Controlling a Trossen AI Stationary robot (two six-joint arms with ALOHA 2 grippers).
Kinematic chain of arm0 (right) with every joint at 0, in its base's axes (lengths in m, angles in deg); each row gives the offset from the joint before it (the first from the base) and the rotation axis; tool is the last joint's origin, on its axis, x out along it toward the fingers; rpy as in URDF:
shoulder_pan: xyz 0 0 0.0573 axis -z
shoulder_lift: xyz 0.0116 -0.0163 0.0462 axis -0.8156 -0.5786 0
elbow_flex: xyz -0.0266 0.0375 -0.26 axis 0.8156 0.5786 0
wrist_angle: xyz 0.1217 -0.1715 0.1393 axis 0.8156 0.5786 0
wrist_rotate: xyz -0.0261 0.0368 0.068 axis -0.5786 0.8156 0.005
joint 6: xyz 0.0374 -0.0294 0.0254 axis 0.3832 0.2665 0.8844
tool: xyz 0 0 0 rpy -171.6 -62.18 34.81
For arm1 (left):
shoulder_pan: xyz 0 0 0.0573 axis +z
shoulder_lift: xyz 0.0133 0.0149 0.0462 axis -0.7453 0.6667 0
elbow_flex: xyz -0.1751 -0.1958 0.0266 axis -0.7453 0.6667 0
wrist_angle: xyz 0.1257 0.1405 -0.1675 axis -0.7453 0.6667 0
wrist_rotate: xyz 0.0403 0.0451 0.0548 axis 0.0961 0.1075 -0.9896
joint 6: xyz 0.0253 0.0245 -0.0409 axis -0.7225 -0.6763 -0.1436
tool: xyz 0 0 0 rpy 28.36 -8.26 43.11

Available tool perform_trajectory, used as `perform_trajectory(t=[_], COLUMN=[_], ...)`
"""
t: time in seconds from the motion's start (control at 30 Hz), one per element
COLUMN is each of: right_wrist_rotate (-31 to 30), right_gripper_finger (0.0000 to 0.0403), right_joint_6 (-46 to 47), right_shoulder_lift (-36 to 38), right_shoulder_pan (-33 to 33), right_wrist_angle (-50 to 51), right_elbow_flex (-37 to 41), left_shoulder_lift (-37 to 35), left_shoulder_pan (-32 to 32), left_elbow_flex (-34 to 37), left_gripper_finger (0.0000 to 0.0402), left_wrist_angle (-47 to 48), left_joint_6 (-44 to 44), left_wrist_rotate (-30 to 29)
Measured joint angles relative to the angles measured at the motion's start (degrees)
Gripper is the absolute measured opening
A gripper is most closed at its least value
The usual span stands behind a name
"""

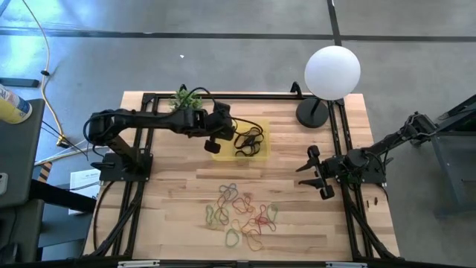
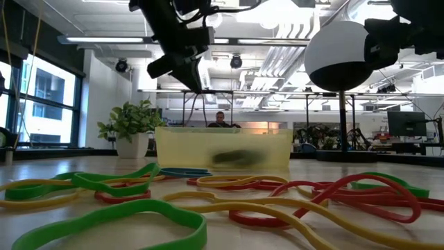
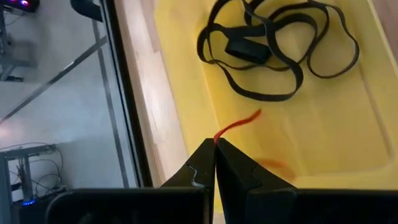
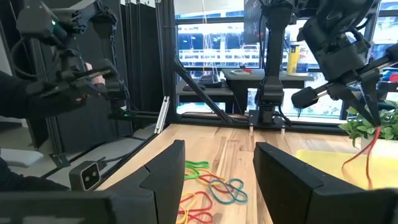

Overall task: Pick and place rubber bands into bin
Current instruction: Put the red rubber band into the yellow bin, then put the green rubber band into the yellow bin

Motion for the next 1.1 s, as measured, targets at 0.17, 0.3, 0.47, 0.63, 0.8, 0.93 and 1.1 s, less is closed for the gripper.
perform_trajectory(t=[0.17,0.3,0.47,0.63,0.8,0.93,1.1], right_wrist_rotate=[-1.0,-2.34,-2.38,-2.38,-2.38,-2.38,-3.32], right_gripper_finger=[0.0181,0.0181,0.0181,0.0181,0.0181,0.0181,0.0181], right_joint_6=[0.18,0.19,0.6,1.72,1.74,1.74,2.18], right_shoulder_lift=[0.0,0.0,0.0,0.0,0.0,0.0,0.0], right_shoulder_pan=[0.02,0.02,0.0,0.0,0.02,0.01,0.02], right_wrist_angle=[-0.02,0.0,0.0,0.74,1.4,1.56,3.06], right_elbow_flex=[0.0,-0.02,-0.01,0.0,0.0,0.0,-0.01], left_shoulder_lift=[0.0,0.0,0.0,0.0,0.0,0.0,0.0], left_shoulder_pan=[0.0,0.0,0.0,0.0,0.0,0.0,-0.13], left_elbow_flex=[1.53,2.29,2.29,2.29,2.29,2.29,2.29], left_gripper_finger=[0.0,0.0,0.0003,0.0029,0.0079,0.0112,0.0135], left_wrist_angle=[-0.92,-1.71,-1.69,-1.7,-1.66,-1.66,-1.6], left_joint_6=[-0.02,0.0,1.54,2.09,2.08,1.34,1.2], left_wrist_rotate=[0.4,0.39,0.74,3.01,3.17,3.19,8.62])
